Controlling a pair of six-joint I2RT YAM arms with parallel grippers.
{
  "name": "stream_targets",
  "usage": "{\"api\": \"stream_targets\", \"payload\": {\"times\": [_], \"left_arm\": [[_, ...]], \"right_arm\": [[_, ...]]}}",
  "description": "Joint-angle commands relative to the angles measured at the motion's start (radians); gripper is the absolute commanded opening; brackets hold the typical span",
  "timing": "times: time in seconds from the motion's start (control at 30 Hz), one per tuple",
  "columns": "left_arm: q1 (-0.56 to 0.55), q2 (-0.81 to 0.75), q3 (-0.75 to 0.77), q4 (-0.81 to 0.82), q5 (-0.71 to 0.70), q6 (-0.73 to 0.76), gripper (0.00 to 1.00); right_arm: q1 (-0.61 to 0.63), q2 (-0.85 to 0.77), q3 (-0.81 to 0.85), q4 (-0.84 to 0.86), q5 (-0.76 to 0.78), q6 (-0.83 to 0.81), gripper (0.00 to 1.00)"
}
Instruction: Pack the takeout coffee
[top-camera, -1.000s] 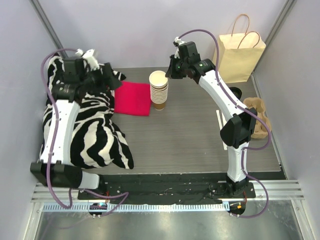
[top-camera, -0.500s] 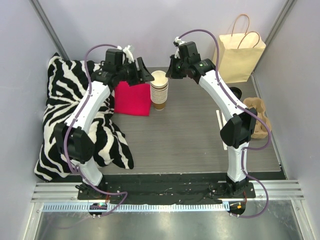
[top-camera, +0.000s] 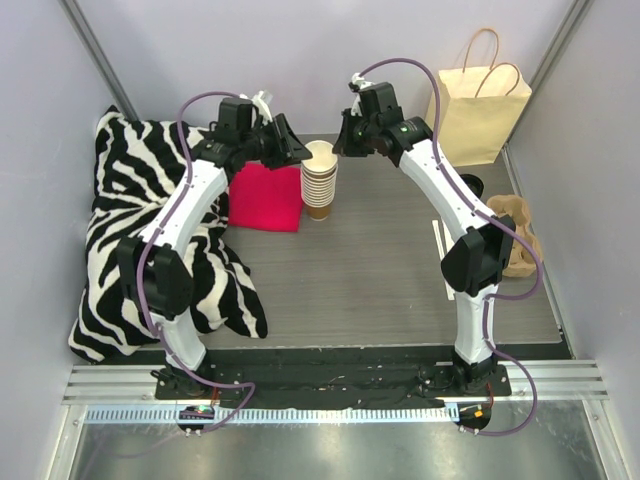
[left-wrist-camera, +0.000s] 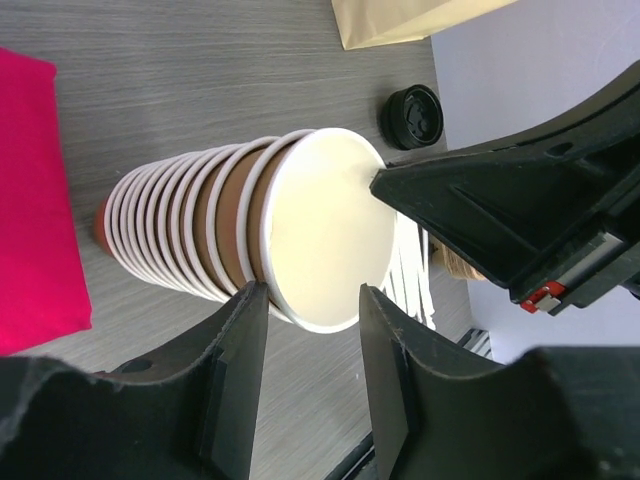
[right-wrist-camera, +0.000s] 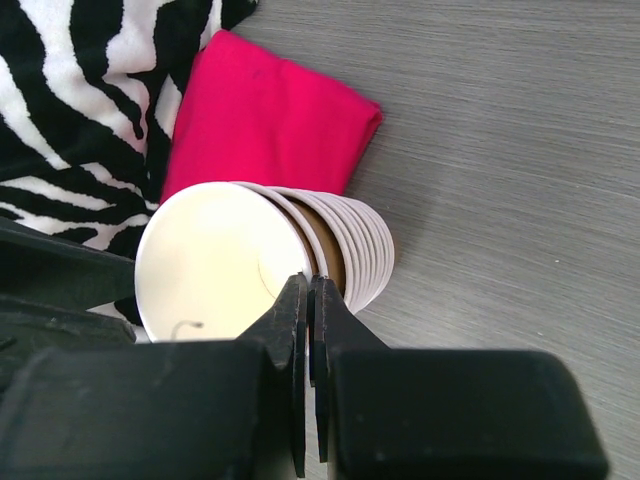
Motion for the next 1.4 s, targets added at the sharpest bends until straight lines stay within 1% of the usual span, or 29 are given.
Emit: {"api": "stream_targets", "payload": {"times": [0.0, 0.2, 0.33, 0.47, 0.5, 0.53, 0.6, 0.63, 0.67, 0.7, 0.73, 1.37], "left_arm": [[-0.008, 0.019, 0.045, 0.061, 0.037, -0.032, 0.44], [-0.007, 0.034, 0.042, 0.061, 0.034, -0.044, 0.41], [-0.007, 0.036, 0.040, 0.061, 0.034, -0.046, 0.36], [-0.008, 0.039, 0.036, 0.051, 0.031, -0.046, 0.35], [-0.007, 0.039, 0.036, 0.049, 0.034, -0.047, 0.33], [-0.008, 0.037, 0.036, 0.051, 0.034, -0.049, 0.26], [-0.007, 0.036, 0.039, 0.049, 0.033, -0.052, 0.19], [-0.007, 0.037, 0.040, 0.048, 0.033, -0.053, 0.11], [-0.007, 0.036, 0.046, 0.046, 0.034, -0.055, 0.07], [-0.007, 0.037, 0.052, 0.041, 0.033, -0.055, 0.01], [-0.007, 0.036, 0.054, 0.040, 0.036, -0.056, 0.00], [-0.008, -0.018, 0.111, 0.069, 0.117, -0.119, 0.00]], "right_arm": [[-0.003, -0.054, 0.022, 0.044, -0.036, 0.011, 0.01], [-0.004, -0.049, 0.022, 0.044, -0.054, 0.020, 0.01], [-0.004, -0.048, 0.024, 0.045, -0.088, 0.026, 0.01], [-0.007, -0.045, 0.025, 0.050, -0.120, 0.035, 0.01], [-0.009, -0.045, 0.024, 0.052, -0.123, 0.037, 0.01], [-0.009, -0.045, 0.024, 0.053, -0.128, 0.038, 0.01], [-0.010, -0.045, 0.024, 0.053, -0.135, 0.037, 0.01], [-0.012, -0.045, 0.024, 0.055, -0.137, 0.038, 0.01], [-0.012, -0.045, 0.024, 0.056, -0.138, 0.037, 0.01], [-0.013, -0.045, 0.024, 0.055, -0.140, 0.038, 0.01], [-0.013, -0.046, 0.024, 0.058, -0.140, 0.037, 0.01], [-0.049, -0.091, 0.045, 0.062, -0.189, 0.072, 0.01]]}}
